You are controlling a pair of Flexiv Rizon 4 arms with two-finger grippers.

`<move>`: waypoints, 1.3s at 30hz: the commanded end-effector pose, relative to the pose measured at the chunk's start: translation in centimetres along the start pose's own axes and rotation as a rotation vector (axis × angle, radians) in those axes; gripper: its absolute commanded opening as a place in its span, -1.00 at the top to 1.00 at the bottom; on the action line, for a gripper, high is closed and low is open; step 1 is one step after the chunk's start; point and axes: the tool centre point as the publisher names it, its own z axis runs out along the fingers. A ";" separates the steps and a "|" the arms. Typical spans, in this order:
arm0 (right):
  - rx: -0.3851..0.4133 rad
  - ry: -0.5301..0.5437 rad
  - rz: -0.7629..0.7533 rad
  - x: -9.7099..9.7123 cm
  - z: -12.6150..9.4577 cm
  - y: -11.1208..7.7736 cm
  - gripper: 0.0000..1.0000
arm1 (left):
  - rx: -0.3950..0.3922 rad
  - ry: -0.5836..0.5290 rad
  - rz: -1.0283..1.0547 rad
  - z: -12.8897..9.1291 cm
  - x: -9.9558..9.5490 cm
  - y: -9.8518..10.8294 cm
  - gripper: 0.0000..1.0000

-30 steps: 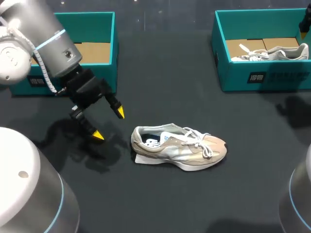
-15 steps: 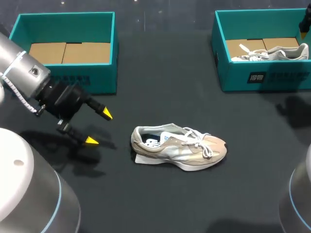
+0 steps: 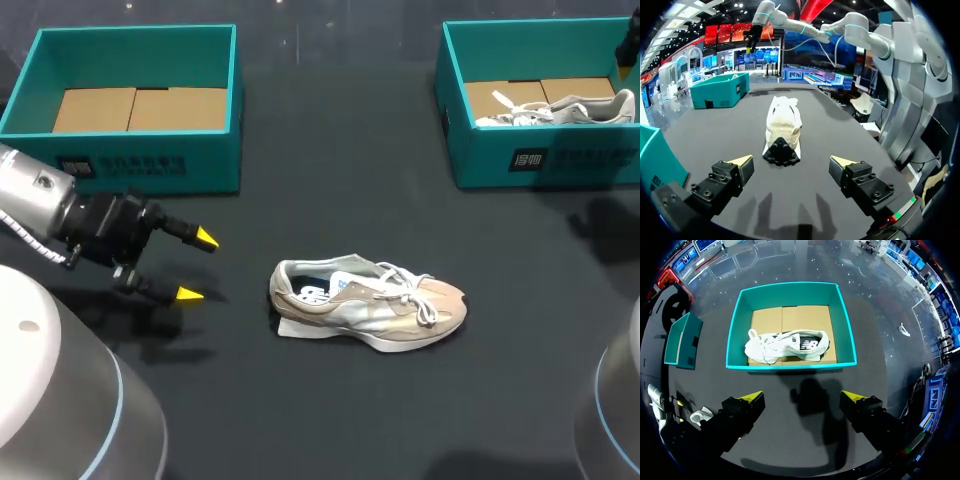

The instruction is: Take the shoe out of the shoebox, open the shoe tongue, remove and reinsert the insole, then place the shoe into the shoebox

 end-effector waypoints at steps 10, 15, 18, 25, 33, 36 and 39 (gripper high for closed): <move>0.000 -0.002 0.001 0.1 0.0 0.0 -1.00 | 0.069 0.007 -0.010 0.3 -0.4 1.6 -1.00; 0.000 -0.002 0.001 0.1 0.0 0.0 -1.00 | 0.088 -0.022 -0.006 1.0 -0.8 2.2 -1.00; 0.000 -0.002 0.001 0.1 0.0 0.0 -1.00 | 0.113 -0.048 -0.022 1.1 -1.4 2.9 -1.00; 0.000 -0.002 0.001 0.1 0.0 0.0 -1.00 | 0.144 -0.075 -0.036 1.5 -1.6 3.9 -1.00; 0.000 -0.002 0.001 0.1 0.0 0.0 -1.00 | 0.149 -0.135 -0.019 1.8 -1.7 5.2 -1.00; 0.000 -0.002 0.001 0.1 0.0 0.0 -1.00 | 0.149 -0.138 -0.024 2.0 -1.7 5.7 -1.00; 0.000 -0.002 0.001 0.1 0.0 0.0 -1.00 | 0.151 -0.138 -0.028 2.1 -1.6 5.9 -1.00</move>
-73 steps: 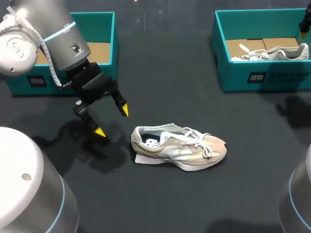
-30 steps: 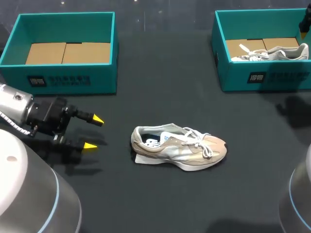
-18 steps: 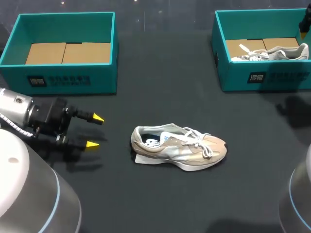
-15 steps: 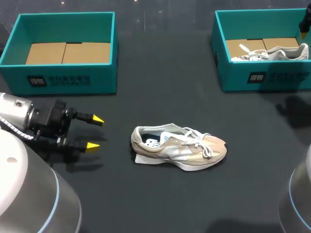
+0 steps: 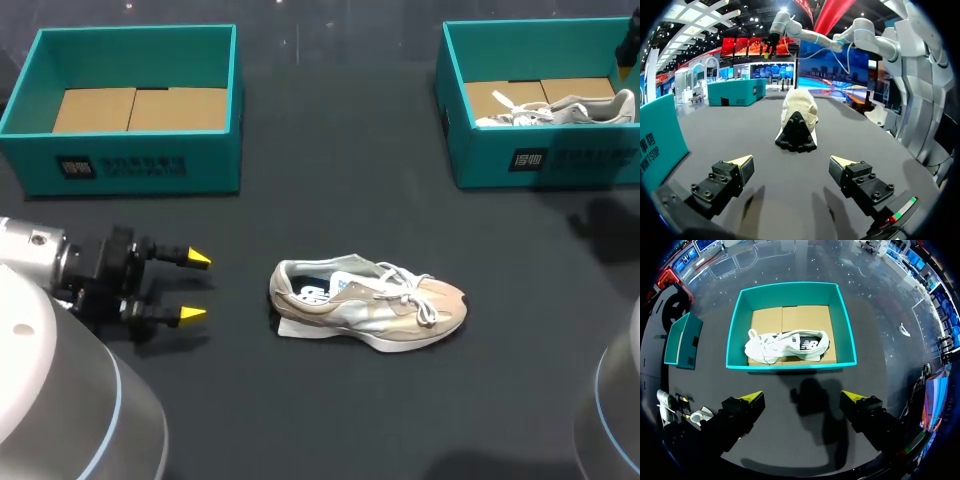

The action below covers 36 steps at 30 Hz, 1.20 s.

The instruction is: Take the shoe out of the shoebox, open the shoe tongue, remove and reinsert the insole, then place the shoe into the shoebox

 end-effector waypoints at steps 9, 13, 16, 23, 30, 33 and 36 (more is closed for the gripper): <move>0.000 -0.002 0.001 0.0 0.0 0.0 -1.00 | 0.017 0.005 0.016 0.6 0.7 0.2 -1.00; 0.000 -0.002 0.001 0.0 0.0 0.0 -1.00 | 0.020 0.013 0.018 1.1 0.9 0.1 -1.00; 0.000 -0.002 0.001 0.0 0.0 0.0 -1.00 | 0.022 0.016 0.020 1.6 0.8 0.0 -1.00; 0.000 -0.002 0.001 0.0 0.0 0.0 -1.00 | 0.025 0.028 0.021 3.3 0.8 -0.4 -1.00; 0.000 -0.002 0.001 0.0 0.0 0.0 -1.00 | 0.028 0.041 0.017 4.9 0.4 -0.7 -1.00; 0.000 -0.002 0.001 0.0 0.0 0.0 -1.00 | 0.028 0.046 0.018 5.5 0.3 -0.8 -1.00; 0.000 -0.002 0.001 0.0 0.0 0.0 -1.00 | 0.028 0.056 0.018 6.1 0.2 -1.0 -1.00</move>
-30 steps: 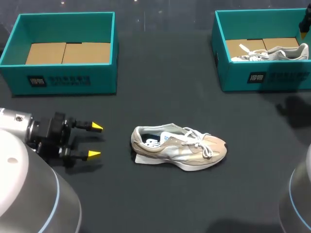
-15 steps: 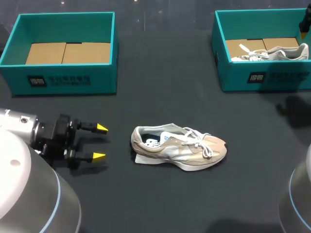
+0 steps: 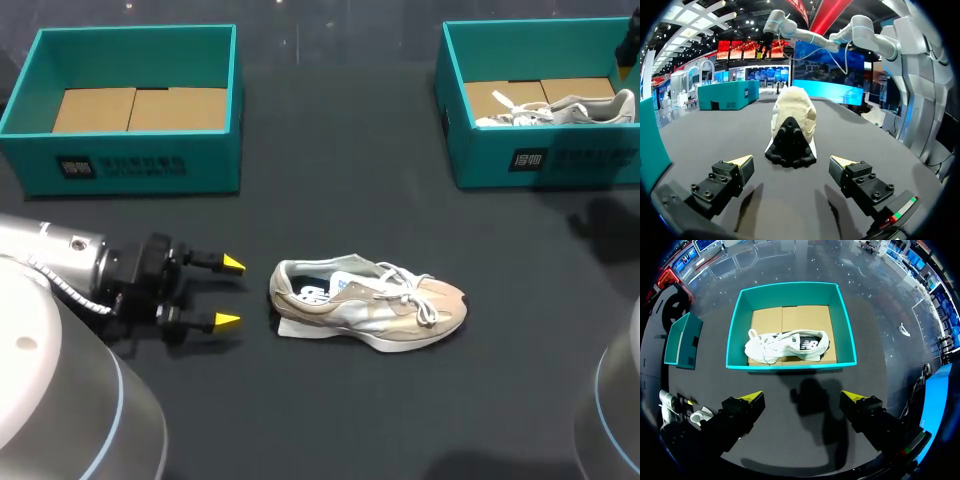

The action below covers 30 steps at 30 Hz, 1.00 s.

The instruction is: Take the shoe out of the shoebox, open the shoe tongue, remove and reinsert the insole, then place the shoe into the shoebox

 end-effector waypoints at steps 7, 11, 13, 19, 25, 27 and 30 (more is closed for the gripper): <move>0.000 -0.001 0.001 0.0 0.0 0.0 -1.00 | 0.000 0.018 -0.004 2.2 -1.0 -0.2 -1.00; 0.000 -0.001 0.001 0.0 0.0 0.0 -1.00 | 0.005 0.019 -0.009 2.7 -1.1 -0.3 -1.00; 0.000 -0.001 0.001 0.0 0.0 0.0 -1.00 | 0.006 0.020 -0.007 3.0 -1.0 -0.5 -1.00; 0.000 -0.001 0.001 0.0 0.0 0.0 -1.00 | 0.008 0.026 0.002 3.8 -0.9 -0.8 -1.00; 0.000 -0.001 0.001 0.0 0.0 0.0 -1.00 | 0.011 0.036 0.007 4.6 -0.6 -1.1 -1.00; 0.000 -0.001 0.001 0.0 0.0 0.0 -1.00 | 0.012 0.039 0.008 4.9 -0.6 -1.2 -1.00; 0.000 -0.001 0.001 0.0 0.0 0.0 -1.00 | 0.014 0.044 0.007 5.3 -0.7 -1.3 -1.00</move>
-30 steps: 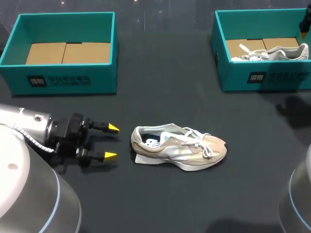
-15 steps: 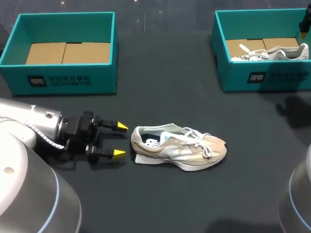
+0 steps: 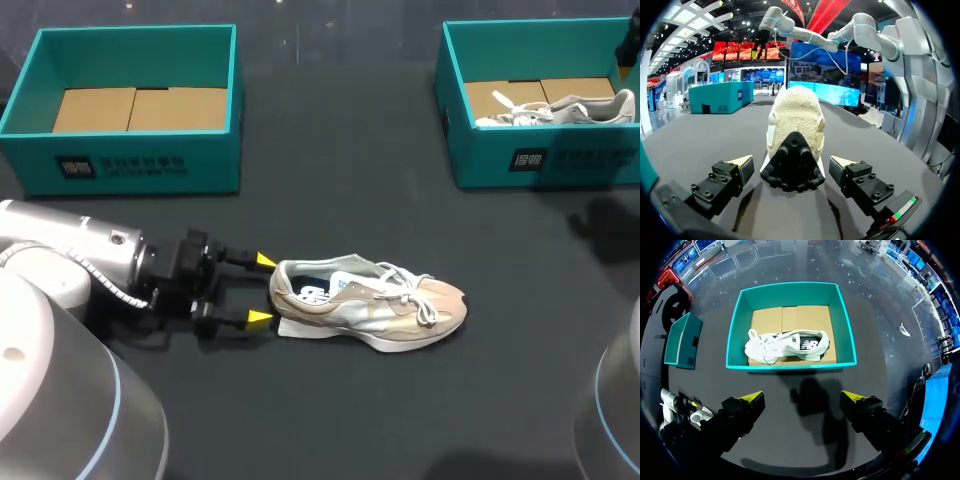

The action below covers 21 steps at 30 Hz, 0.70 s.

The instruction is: Take the shoe out of the shoebox, open the shoe tongue, remove and reinsert the insole, then place the shoe into the shoebox

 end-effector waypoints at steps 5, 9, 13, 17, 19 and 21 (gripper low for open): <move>0.000 -0.001 0.001 0.0 0.0 0.0 -1.00 | 0.003 0.010 0.001 1.5 -0.3 0.1 -1.00; 0.000 -0.001 0.001 0.0 0.0 0.0 -1.00 | 0.004 0.018 0.004 2.1 -0.3 0.0 -1.00; 0.000 -0.001 0.001 0.0 0.0 0.0 -1.00 | 0.004 0.023 0.007 2.5 -0.4 0.0 -1.00; 0.000 -0.001 0.001 0.0 0.0 0.0 -1.00 | 0.004 0.027 0.009 2.9 -0.4 0.0 -1.00; 0.000 -0.001 0.001 0.0 0.0 0.0 -1.00 | 0.003 0.030 0.008 3.1 -0.4 0.0 -1.00; 0.000 -0.001 0.001 0.0 0.0 0.0 -1.00 | 0.004 0.033 0.007 3.3 -0.4 0.0 -1.00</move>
